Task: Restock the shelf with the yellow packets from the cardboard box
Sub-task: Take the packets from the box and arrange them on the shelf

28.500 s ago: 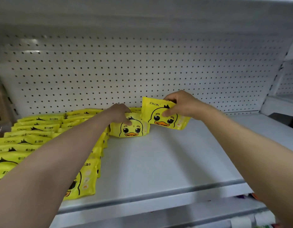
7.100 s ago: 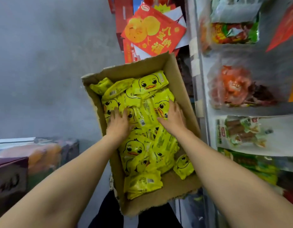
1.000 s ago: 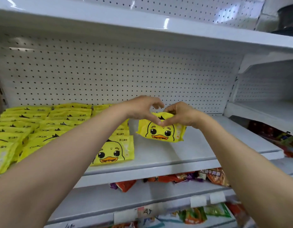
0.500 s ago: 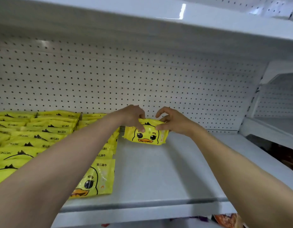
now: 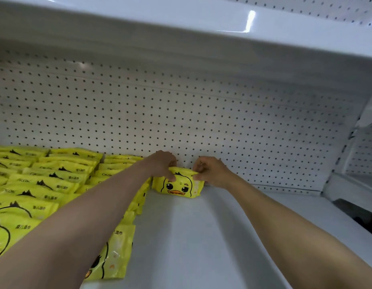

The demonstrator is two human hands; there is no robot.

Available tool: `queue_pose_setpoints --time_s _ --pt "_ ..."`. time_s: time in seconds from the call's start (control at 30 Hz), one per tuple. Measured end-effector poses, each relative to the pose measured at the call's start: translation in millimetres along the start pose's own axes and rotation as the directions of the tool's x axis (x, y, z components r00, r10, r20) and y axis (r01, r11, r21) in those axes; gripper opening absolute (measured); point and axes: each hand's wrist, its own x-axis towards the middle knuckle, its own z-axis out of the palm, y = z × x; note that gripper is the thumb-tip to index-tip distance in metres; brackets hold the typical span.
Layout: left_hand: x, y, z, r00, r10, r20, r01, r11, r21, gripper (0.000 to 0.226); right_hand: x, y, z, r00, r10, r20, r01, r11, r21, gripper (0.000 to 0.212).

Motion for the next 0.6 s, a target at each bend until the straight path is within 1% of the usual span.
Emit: queue_pose_setpoints --time_s 0.23,0.33,0.5,0.57,0.6 --pt "14 -8 6 0.996 -0.059 -0.065 0.061 0.998 0.034 0.052 24 0 8 0.999 -0.035 -0.019 0.032 0.991 -0.133 0.028" --pt "18 -8 10 0.99 -0.079 -0.115 0.09 0.991 0.1 0.052 30 3 9 0.999 -0.048 -0.022 0.044 0.988 -0.151 0.033" --pt "24 -7 14 0.976 -0.1 -0.196 0.135 0.975 0.175 0.052 36 10 14 0.996 -0.071 -0.05 0.06 0.978 -0.198 0.019" --pt "26 -7 14 0.977 -0.082 -0.198 0.129 0.963 0.237 0.05 36 12 16 0.996 -0.08 -0.048 0.068 0.975 -0.212 0.021" --pt "27 -6 14 0.978 -0.071 -0.197 0.123 0.955 0.271 0.048 36 13 16 0.995 -0.09 -0.031 0.081 0.971 -0.226 0.026"
